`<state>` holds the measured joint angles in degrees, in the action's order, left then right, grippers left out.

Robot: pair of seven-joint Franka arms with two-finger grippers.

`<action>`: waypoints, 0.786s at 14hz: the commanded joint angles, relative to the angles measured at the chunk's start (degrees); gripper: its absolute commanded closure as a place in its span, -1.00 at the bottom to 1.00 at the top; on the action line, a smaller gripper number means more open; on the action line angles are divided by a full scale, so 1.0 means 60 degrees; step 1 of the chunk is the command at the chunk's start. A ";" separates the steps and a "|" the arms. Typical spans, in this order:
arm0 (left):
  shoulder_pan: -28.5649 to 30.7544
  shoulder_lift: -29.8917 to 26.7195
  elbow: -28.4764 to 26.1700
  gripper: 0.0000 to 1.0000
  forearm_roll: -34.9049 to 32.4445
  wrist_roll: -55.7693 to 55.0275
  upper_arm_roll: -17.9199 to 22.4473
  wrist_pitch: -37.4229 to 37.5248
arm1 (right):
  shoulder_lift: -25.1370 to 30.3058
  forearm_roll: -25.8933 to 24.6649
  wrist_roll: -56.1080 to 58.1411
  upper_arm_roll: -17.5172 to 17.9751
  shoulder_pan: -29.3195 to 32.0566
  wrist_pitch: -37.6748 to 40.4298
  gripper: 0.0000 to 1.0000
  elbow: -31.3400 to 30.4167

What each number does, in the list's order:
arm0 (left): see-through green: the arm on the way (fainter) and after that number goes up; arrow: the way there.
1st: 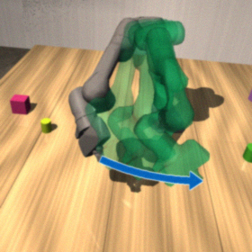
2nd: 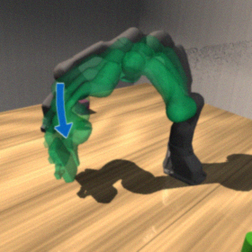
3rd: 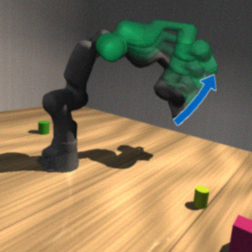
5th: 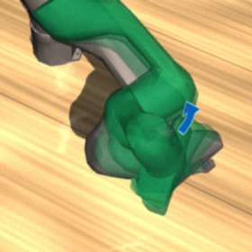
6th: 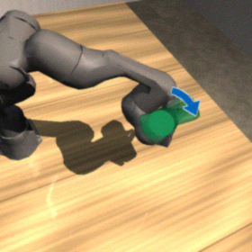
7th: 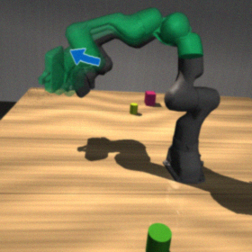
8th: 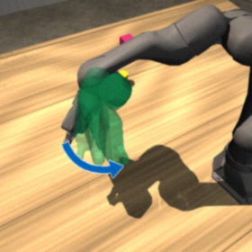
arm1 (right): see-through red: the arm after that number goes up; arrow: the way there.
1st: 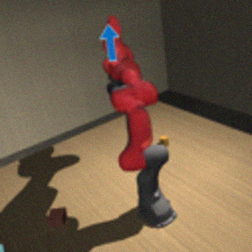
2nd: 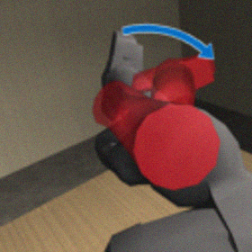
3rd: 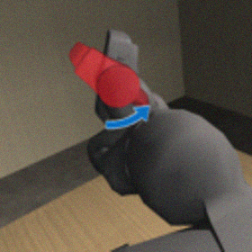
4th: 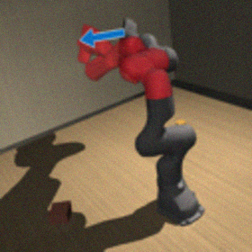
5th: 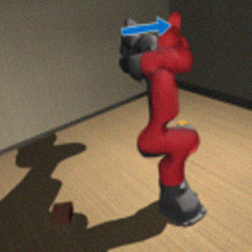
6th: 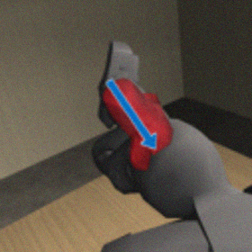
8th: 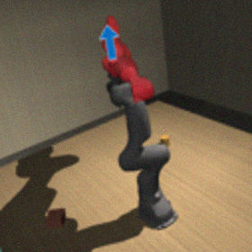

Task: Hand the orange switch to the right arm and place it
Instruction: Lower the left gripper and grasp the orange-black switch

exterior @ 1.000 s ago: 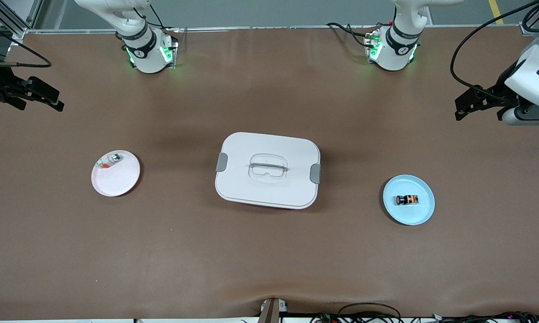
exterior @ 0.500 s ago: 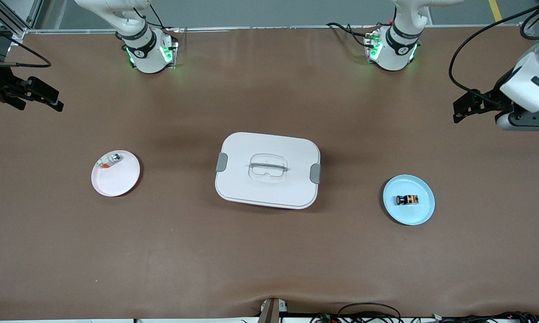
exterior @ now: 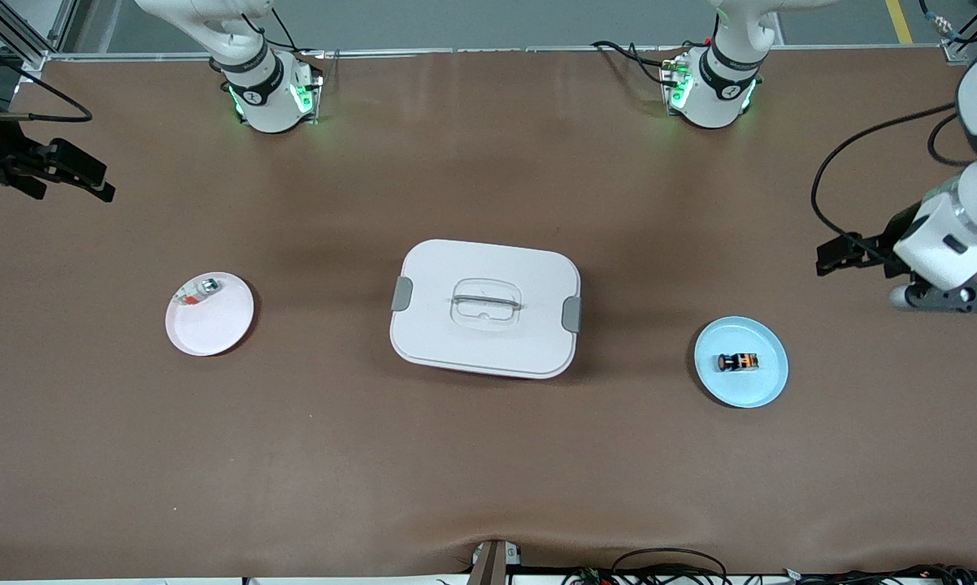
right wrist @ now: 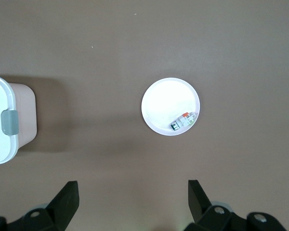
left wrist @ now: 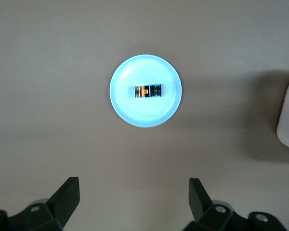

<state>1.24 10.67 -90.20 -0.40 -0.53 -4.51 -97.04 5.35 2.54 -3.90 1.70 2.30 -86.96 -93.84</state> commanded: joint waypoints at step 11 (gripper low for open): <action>-0.0075 0.2262 -0.2310 -1.00 -0.0241 0.0220 0.0019 -0.5401 | 0.0251 0.0104 -0.0039 -0.0005 0.0041 -0.0126 -1.00 -0.0254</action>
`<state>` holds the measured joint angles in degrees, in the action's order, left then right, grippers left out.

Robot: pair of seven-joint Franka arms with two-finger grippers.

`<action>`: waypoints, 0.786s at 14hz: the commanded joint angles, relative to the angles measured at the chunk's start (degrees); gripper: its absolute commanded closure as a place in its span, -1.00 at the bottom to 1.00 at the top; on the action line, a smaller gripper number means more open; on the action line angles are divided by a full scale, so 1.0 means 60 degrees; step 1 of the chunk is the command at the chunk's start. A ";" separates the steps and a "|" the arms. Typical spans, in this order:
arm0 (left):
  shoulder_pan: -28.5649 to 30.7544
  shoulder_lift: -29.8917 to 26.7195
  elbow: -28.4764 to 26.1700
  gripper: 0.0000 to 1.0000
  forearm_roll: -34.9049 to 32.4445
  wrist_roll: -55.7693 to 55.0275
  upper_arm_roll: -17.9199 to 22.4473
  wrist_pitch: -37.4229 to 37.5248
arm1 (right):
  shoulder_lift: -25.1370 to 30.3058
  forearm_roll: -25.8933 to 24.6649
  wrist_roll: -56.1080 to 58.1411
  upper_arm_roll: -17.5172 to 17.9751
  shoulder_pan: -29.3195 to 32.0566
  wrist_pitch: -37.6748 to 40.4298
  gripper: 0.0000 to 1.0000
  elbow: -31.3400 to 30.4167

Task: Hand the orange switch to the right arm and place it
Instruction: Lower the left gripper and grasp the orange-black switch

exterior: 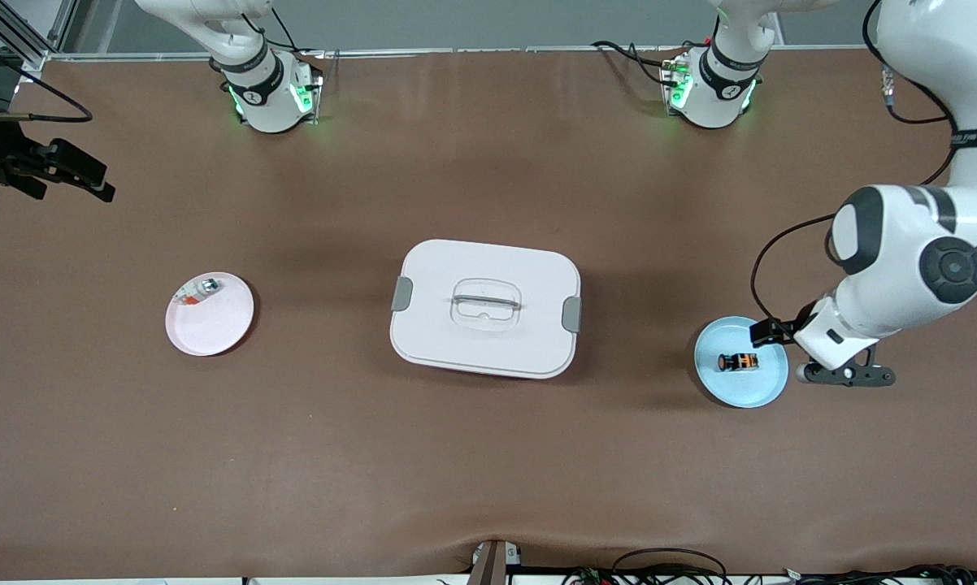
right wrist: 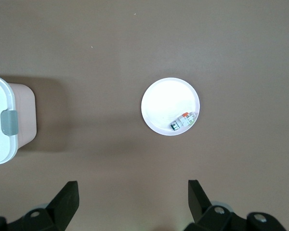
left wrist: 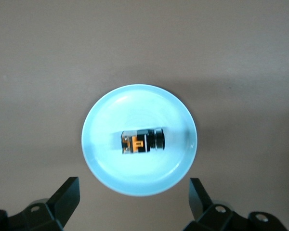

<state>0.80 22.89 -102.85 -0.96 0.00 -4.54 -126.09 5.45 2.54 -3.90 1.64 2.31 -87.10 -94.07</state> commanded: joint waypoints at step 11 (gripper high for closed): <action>-0.0016 0.1839 -0.0553 -1.00 -0.0207 0.0102 0.0053 -0.2598 | 0.0220 0.0104 -0.0024 0.0005 0.0055 -0.0116 -1.00 -0.0201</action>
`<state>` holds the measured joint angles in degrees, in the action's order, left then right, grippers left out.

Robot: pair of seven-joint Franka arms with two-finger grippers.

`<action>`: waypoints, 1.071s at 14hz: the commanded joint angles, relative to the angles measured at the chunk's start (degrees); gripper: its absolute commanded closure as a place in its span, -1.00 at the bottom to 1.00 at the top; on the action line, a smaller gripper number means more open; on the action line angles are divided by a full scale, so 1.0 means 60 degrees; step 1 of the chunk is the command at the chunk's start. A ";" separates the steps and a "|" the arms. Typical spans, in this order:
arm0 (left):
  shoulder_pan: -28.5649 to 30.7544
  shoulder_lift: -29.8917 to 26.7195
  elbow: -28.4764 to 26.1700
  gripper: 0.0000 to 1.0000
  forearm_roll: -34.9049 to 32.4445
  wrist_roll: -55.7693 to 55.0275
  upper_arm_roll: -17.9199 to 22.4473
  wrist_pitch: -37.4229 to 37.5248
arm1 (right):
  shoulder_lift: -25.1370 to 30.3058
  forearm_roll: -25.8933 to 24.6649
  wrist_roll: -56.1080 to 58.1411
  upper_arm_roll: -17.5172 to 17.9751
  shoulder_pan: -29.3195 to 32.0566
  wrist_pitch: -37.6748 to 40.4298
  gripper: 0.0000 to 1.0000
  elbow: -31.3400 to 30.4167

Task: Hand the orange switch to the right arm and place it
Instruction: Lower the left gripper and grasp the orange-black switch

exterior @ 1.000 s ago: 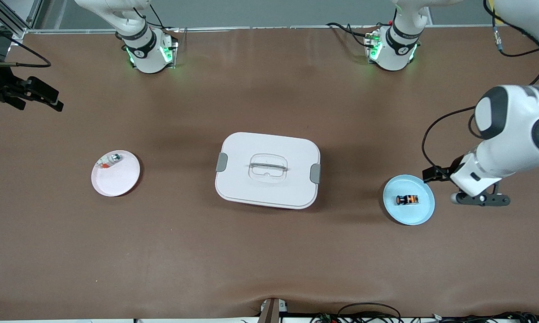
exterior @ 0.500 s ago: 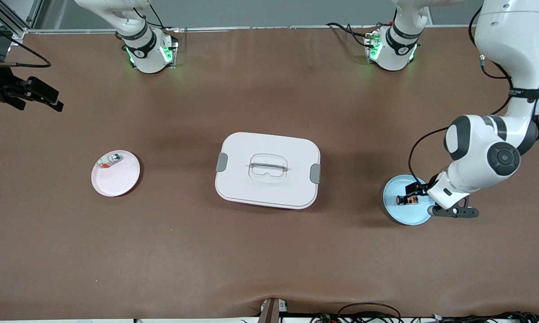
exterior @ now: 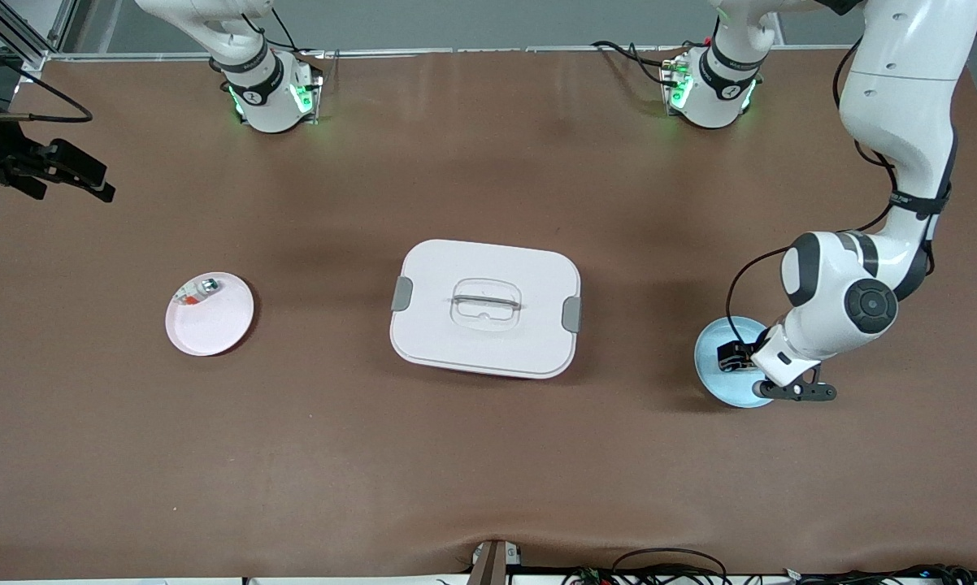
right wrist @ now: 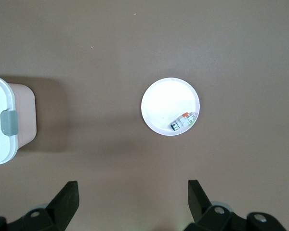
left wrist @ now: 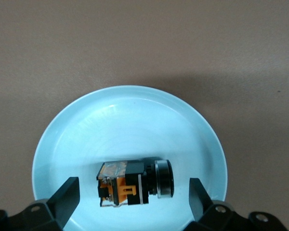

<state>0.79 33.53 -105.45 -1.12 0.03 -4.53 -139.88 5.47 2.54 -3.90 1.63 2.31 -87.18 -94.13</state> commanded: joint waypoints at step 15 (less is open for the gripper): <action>0.0000 -0.0575 -0.0136 1.00 -0.0165 -0.0078 0.0023 0.0575 | 0.0217 0.0090 -0.0009 -0.0008 0.0069 -0.0088 -1.00 -0.0191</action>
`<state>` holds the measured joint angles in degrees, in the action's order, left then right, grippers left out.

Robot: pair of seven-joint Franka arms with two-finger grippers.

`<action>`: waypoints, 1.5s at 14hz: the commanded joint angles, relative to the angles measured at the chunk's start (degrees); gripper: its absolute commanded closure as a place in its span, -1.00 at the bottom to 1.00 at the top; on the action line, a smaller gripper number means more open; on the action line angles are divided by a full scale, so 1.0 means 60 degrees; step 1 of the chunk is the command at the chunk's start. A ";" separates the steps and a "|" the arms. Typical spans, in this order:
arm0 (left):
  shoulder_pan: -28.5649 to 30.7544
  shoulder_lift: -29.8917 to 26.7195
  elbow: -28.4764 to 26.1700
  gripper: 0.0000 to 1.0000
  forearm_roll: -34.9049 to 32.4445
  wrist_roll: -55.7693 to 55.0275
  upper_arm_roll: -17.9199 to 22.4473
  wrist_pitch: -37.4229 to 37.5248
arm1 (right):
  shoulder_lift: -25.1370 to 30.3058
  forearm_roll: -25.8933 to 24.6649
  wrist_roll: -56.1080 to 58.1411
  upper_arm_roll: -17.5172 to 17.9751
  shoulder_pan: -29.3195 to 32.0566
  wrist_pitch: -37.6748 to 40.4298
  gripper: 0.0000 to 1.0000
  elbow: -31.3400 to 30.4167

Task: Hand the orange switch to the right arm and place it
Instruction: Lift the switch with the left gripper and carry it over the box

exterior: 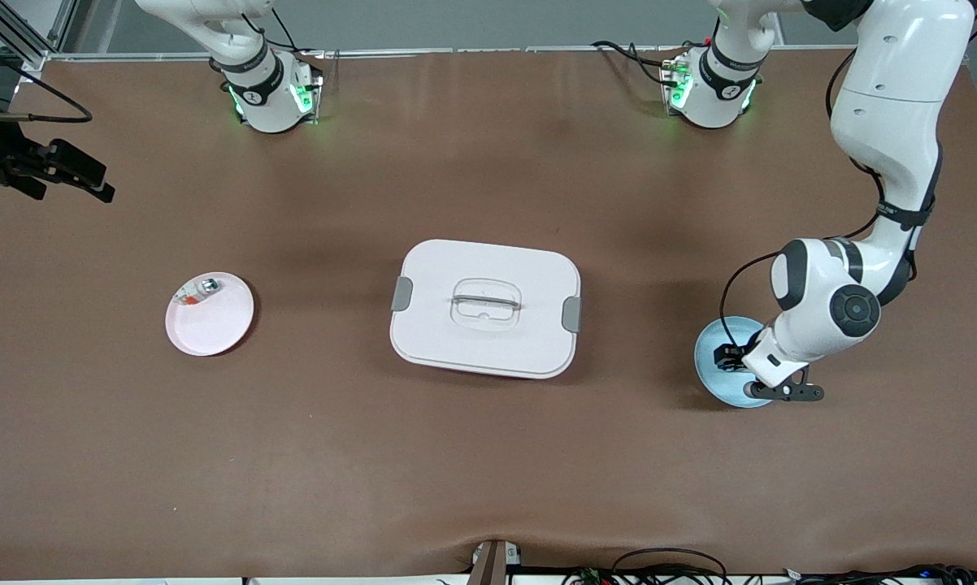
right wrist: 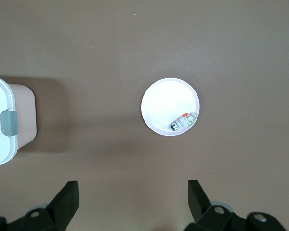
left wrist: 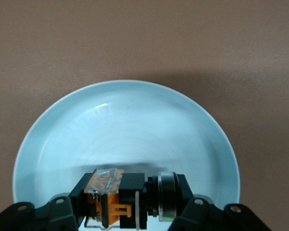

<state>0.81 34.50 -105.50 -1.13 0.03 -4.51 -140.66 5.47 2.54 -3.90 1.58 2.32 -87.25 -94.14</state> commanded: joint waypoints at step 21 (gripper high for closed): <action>-0.0472 -0.2074 0.3651 1.00 0.2367 -0.9621 -0.3567 0.6452 | 0.0114 -0.0013 -0.0010 -0.0015 0.0082 0.0054 -1.00 0.0133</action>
<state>-1.67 21.38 -86.78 10.62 -50.31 -23.68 -103.89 5.57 2.47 -3.88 1.41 2.35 -87.26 -93.53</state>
